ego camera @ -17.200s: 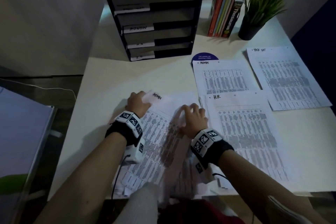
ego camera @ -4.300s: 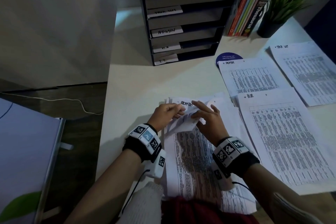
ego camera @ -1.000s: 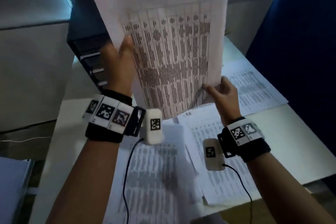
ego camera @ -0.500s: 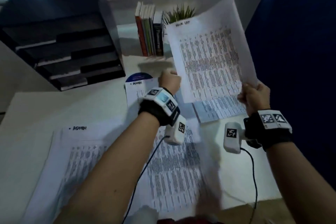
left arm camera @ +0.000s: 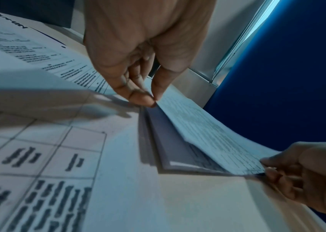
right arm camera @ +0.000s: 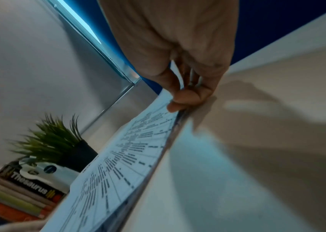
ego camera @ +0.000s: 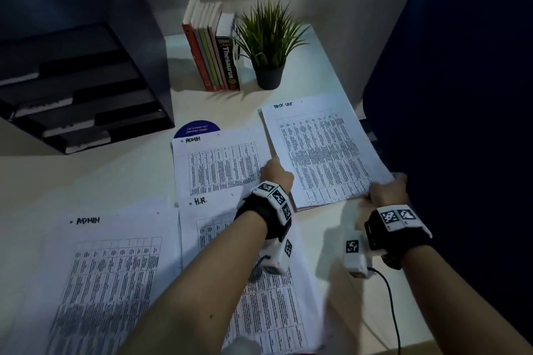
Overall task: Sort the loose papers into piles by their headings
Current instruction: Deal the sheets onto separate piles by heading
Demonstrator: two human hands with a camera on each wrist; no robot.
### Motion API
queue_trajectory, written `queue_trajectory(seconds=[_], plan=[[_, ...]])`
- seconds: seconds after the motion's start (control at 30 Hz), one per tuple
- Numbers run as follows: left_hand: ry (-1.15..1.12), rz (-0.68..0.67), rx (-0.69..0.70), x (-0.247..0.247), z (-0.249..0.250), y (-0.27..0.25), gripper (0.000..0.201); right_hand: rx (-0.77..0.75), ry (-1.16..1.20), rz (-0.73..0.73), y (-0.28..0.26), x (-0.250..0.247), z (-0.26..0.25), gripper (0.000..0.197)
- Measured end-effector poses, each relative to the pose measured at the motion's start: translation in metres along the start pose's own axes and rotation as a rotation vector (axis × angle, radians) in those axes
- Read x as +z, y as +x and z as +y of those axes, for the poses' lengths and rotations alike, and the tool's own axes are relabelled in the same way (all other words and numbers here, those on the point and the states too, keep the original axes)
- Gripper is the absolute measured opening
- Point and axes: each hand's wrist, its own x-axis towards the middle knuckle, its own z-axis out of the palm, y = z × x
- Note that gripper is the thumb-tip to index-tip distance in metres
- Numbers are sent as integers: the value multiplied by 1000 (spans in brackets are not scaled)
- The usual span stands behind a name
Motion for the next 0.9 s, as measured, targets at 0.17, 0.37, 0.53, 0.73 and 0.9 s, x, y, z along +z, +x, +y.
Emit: queue_trajectory(seconds=[0.17,0.37,0.53,0.73,0.9], plan=[[229,-114,-32,4,7,2,49,88,-18,21,-6,9,-11,58],[31,-2,66,-24,-10,5,43,-40,28,110,-29,15,-23,69],[-139,141,177,-88,-37,-3,17,-424,12,-88,-90,41,-68,48],[-108,312,136,-175,-109,-17,24,-677,-142,-533,-183,96,-95,31],[-81,406,16,-230,-202,-30,23,-856,-479,-897,-270,156,-67,27]])
